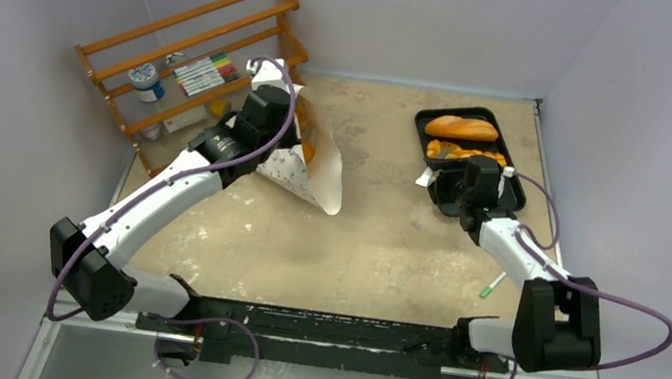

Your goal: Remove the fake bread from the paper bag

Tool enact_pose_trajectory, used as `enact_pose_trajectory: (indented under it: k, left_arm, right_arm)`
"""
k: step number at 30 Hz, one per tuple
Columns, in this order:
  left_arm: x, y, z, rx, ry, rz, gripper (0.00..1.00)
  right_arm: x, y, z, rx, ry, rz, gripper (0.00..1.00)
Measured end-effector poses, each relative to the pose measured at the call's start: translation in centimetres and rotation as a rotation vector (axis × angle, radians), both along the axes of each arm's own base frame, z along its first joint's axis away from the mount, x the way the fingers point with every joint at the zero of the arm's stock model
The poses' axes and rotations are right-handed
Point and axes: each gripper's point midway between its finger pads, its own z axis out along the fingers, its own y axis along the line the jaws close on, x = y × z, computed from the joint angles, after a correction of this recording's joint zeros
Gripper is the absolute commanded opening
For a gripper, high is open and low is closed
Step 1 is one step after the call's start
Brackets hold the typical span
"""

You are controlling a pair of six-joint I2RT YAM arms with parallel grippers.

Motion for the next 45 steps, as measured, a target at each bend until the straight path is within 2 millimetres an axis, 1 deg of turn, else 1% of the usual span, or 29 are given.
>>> enact_pose_trajectory:
  k: [7, 10, 13, 16, 20, 22, 29, 31, 33, 36, 39, 45]
  left_arm:
    - [0.0, 0.0, 0.0, 0.0, 0.0, 0.0, 0.0]
    - [0.0, 0.0, 0.0, 0.0, 0.0, 0.0, 0.0]
    - [0.0, 0.0, 0.0, 0.0, 0.0, 0.0, 0.0]
    - [0.0, 0.0, 0.0, 0.0, 0.001, 0.0, 0.0]
    - [0.0, 0.0, 0.0, 0.0, 0.001, 0.0, 0.0]
    - [0.0, 0.0, 0.0, 0.0, 0.0, 0.0, 0.0]
    - [0.0, 0.0, 0.0, 0.0, 0.001, 0.0, 0.0]
    - [0.0, 0.0, 0.0, 0.0, 0.001, 0.0, 0.0]
    - [0.0, 0.0, 0.0, 0.001, 0.001, 0.0, 0.0]
    - [-0.1, 0.0, -0.1, 0.002, 0.003, 0.0, 0.0]
    - [-0.1, 0.0, -0.1, 0.002, 0.003, 0.0, 0.0]
    - [-0.1, 0.0, -0.1, 0.002, 0.003, 0.001, 0.0]
  right_arm:
    - [-0.3, -0.1, 2.2, 0.004, -0.057, -0.001, 0.56]
    - [-0.4, -0.1, 2.6, 0.004, -0.069, 0.001, 0.55]
    - [-0.6, -0.2, 2.5, 0.003, -0.07, 0.001, 0.53]
    - [-1.2, -0.2, 2.0, 0.0, -0.063, 0.003, 0.5]
    - [-2.1, -0.4, 1.2, -0.007, -0.049, 0.006, 0.49]
    - [-2.2, -0.4, 1.2, -0.012, -0.051, 0.009, 0.49]
    - [-2.6, -0.5, 3.8, -0.023, -0.129, 0.021, 0.49]
    - [-2.7, -0.5, 4.3, -0.025, -0.144, 0.023, 0.49]
    - [-2.8, -0.5, 4.4, -0.027, -0.147, 0.026, 0.49]
    - [-2.9, -0.5, 4.1, -0.031, -0.142, 0.027, 0.49]
    - [-3.2, -0.6, 3.2, -0.033, -0.126, 0.028, 0.49]
    - [-3.3, -0.3, 0.3, -0.051, -0.053, 0.043, 0.51]
